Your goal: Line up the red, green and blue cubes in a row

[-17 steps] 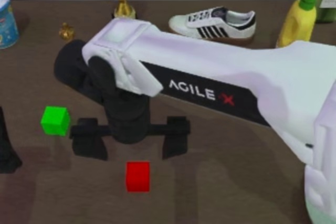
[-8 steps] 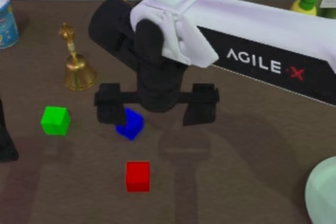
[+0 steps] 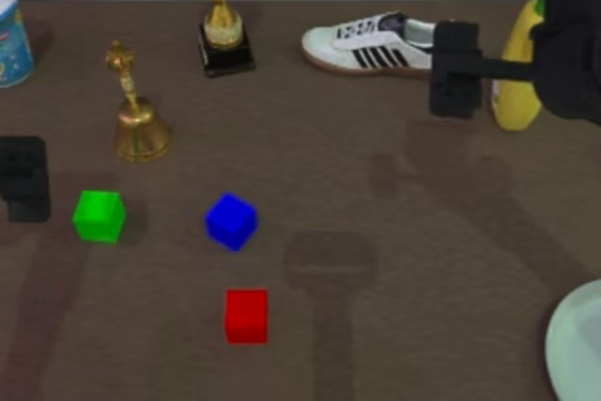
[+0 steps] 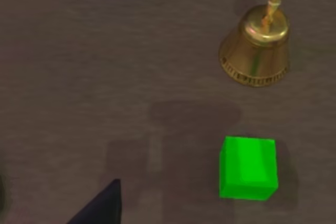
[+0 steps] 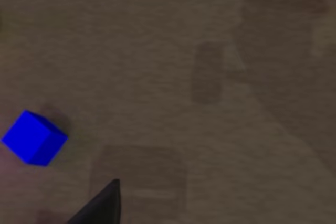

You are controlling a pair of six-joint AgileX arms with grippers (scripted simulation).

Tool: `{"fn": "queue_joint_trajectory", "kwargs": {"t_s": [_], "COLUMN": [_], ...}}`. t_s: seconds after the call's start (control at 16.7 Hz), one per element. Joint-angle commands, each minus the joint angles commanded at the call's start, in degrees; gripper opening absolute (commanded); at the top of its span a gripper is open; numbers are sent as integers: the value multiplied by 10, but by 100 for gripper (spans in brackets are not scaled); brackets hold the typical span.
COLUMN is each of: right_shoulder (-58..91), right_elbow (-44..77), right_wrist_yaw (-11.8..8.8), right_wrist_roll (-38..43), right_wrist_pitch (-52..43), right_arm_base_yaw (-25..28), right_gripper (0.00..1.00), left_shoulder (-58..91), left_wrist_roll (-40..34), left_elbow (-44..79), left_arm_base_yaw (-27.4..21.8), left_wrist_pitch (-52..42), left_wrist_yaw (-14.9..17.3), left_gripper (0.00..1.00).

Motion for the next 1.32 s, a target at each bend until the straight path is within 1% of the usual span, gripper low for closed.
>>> {"fn": "queue_joint_trajectory", "kwargs": {"t_s": [0.18, 0.36, 0.54, 0.72, 0.9, 1.02, 1.14, 1.32], "right_shoulder": [-199, -385, -534, -646, -732, -771, -787, -787], "right_elbow": [-182, -358, -503, -614, -691, -720, -731, -731], "right_wrist_yaw": [0, -10, -31, -58, -83, -95, -100, -100], "right_wrist_roll": [-81, -157, -219, -266, -298, -309, -313, -313], "right_wrist_pitch": [91, 182, 271, 356, 426, 456, 468, 468], "right_arm_base_yaw": [-81, -156, -219, -270, -307, -322, -328, -328], "right_gripper": [100, 100, 100, 100, 100, 100, 100, 100], "left_shoulder": [171, 324, 452, 560, 640, 669, 680, 680], "left_wrist_roll": [-1, -2, -4, -6, -7, -8, -8, -8], "left_elbow": [109, 213, 307, 388, 449, 473, 484, 484], "left_arm_base_yaw": [-10, -19, -28, -34, -39, -41, -42, -42], "left_wrist_pitch": [-81, -158, -224, -278, -316, -330, -336, -336], "left_wrist_yaw": [-1, -2, -2, -1, 0, 1, 1, 1], "left_gripper": [100, 100, 100, 100, 100, 100, 100, 100]}}
